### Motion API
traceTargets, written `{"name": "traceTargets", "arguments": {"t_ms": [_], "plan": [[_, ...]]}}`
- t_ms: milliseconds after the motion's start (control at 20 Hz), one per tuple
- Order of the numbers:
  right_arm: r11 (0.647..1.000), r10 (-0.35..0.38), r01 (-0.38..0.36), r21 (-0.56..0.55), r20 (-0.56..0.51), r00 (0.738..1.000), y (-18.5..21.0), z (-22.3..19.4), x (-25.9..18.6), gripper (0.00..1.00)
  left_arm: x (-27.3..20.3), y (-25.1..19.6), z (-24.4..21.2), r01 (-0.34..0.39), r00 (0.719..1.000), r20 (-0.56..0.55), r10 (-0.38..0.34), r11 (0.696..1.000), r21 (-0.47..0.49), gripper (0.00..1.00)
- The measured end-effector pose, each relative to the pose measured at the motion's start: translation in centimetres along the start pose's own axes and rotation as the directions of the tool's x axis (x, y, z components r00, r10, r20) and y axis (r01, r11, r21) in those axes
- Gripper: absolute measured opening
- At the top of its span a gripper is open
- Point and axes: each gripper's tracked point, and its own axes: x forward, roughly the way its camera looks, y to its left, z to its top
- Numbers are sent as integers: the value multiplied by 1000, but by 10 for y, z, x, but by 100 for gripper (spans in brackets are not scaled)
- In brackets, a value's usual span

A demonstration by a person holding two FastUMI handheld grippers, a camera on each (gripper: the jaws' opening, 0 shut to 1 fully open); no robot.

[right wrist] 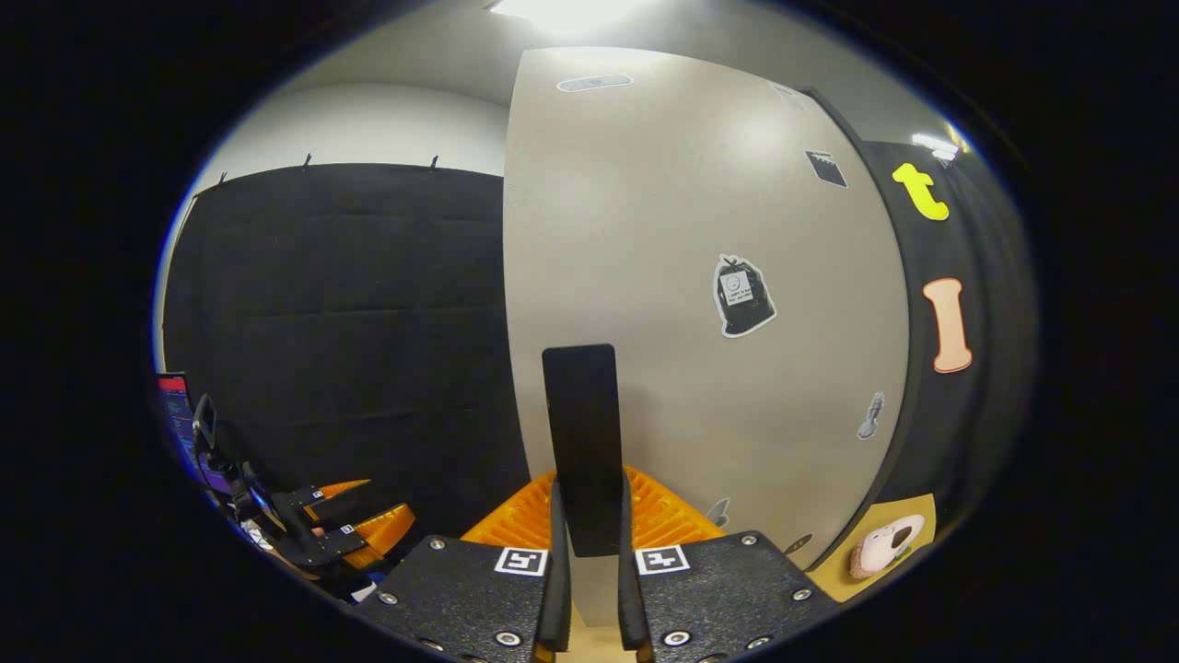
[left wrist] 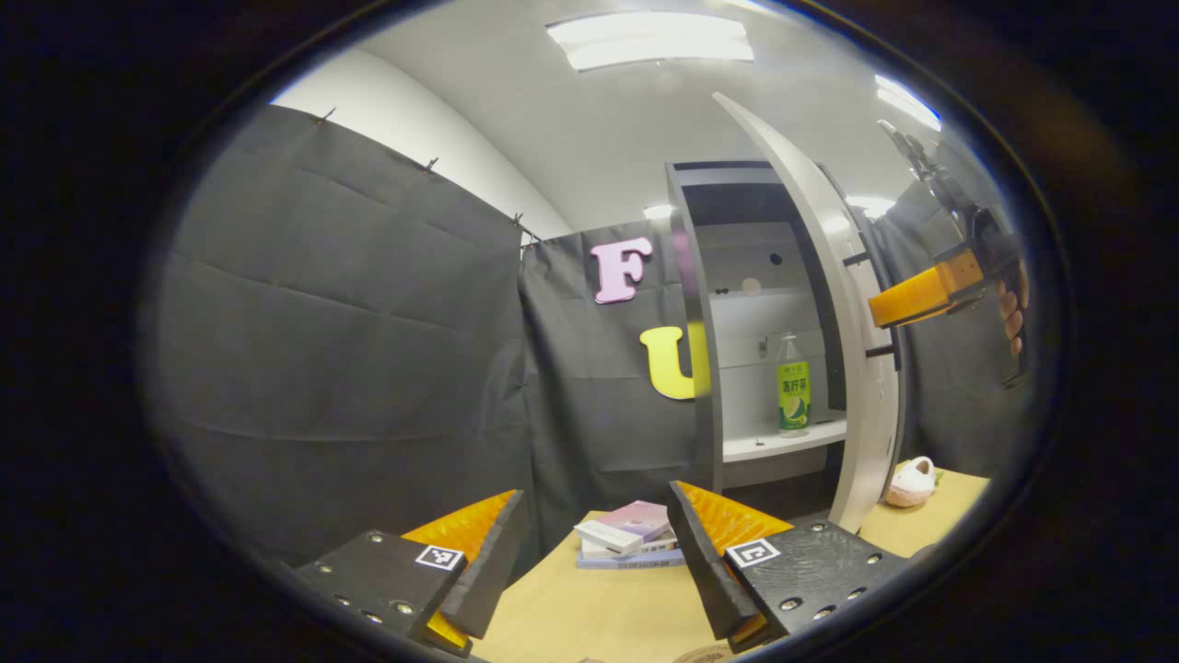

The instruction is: Open the cabinet door with the right hand, grasp the bottle in the cabinet with the left hand and place it on the coaster, then close the cabinet door with the right hand.

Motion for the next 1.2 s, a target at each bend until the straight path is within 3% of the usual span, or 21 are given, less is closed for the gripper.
{"name": "traceTargets", "arguments": {"t_ms": [100, 150, 250, 300, 350, 400, 550, 650, 750, 1200], "plan": [[1000, -1, 1, 3, 4, 1000, -2, 1, -5, 20, 3, -11, 1, 17, 1000, 4, -18, 1000, 7, 92], [1000, -2, 2, -3, 9, 1000, -3, 1, -7, 20, 5, -16, 3, 25, 1000, 7, -26, 1000, 10, 87], [1000, -2, 2, -1, 15, 1000, -4, 2, -13, 22, 7, -27, 3, 42, 999, 9, -43, 999, 12, 87], [1000, -1, 1, 3, 15, 1000, -5, 2, -15, 20, 7, -33, 2, 53, 999, 8, -53, 999, 10, 92], [1000, -1, 1, 7, 16, 1000, -7, 1, -17, 20, 8, -38, 3, 62, 998, 7, -62, 998, 10, 87], [1000, -3, 3, 7, 16, 1000, -9, 2, -18, 20, 10, -43, 3, 71, 997, 8, -72, 997, 12, 92], [1000, -14, 14, 2, 17, 1000, -12, 2, -26, 20, 14, -60, 5, 99, 995, 13, -99, 995, 8, 87], [1000, -24, 24, -1, 19, 1000, -15, 2, -31, 20, 16, -71, 6, 120, 993, 15, -121, 993, 4, 92], [999, -38, 38, 5, 24, 999, -19, 3, -38, 20, 18, -86, 6, 143, 990, 14, -143, 990, 1, 87], [992, -130, 129, 6, 55, 990, -35, 5, -57, 19, 18, -151, 10, 238, 971, 19, -238, 971, -19, 88]]}}
